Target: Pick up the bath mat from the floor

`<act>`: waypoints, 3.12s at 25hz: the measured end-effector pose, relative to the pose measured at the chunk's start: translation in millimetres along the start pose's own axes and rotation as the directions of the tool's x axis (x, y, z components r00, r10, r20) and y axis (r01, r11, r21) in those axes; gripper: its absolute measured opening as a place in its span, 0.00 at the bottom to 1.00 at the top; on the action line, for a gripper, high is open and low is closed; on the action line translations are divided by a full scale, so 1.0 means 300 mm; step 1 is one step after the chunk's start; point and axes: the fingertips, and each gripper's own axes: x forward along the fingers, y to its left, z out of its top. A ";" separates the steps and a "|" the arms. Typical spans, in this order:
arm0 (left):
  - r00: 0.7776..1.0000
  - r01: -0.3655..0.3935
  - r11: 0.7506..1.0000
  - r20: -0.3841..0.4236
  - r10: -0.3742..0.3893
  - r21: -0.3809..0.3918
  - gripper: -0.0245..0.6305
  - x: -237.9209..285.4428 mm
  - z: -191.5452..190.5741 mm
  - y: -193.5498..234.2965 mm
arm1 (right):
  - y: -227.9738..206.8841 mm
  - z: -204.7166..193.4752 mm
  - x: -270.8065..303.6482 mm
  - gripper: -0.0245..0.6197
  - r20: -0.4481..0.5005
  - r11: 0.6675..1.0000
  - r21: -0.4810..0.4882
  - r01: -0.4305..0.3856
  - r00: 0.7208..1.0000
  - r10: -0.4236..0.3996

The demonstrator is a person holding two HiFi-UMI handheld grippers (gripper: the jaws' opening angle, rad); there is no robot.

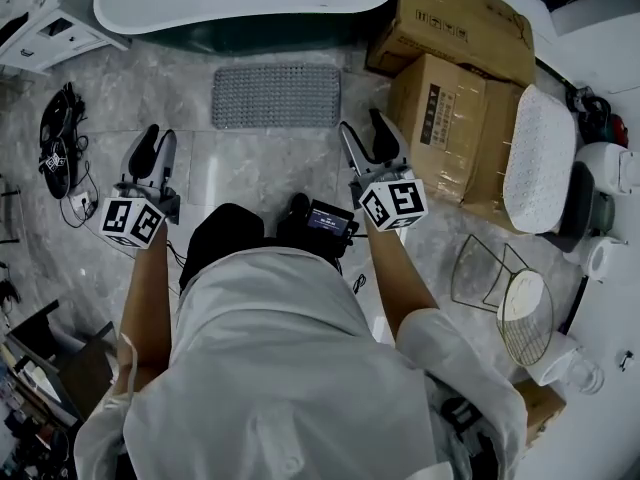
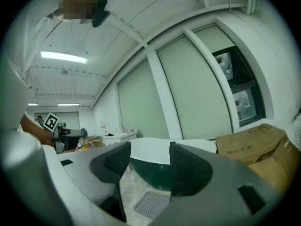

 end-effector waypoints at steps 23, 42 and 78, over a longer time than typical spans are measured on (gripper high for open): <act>0.971 0.015 0.977 -0.232 -0.066 -0.214 0.27 0.650 -0.395 0.847 | -0.265 -0.370 0.752 0.47 -0.352 0.975 0.172 0.140 0.933 -0.072; 0.791 -0.284 0.859 -0.610 -0.040 -0.425 0.33 0.827 -1.474 1.210 | -0.814 -1.429 0.833 0.47 -0.655 0.919 0.322 0.228 0.754 0.042; 0.489 -0.290 0.914 -0.865 -0.113 -0.284 0.51 1.003 -2.919 1.574 | -1.285 -2.885 0.847 0.45 -0.830 0.940 0.242 0.242 0.553 0.071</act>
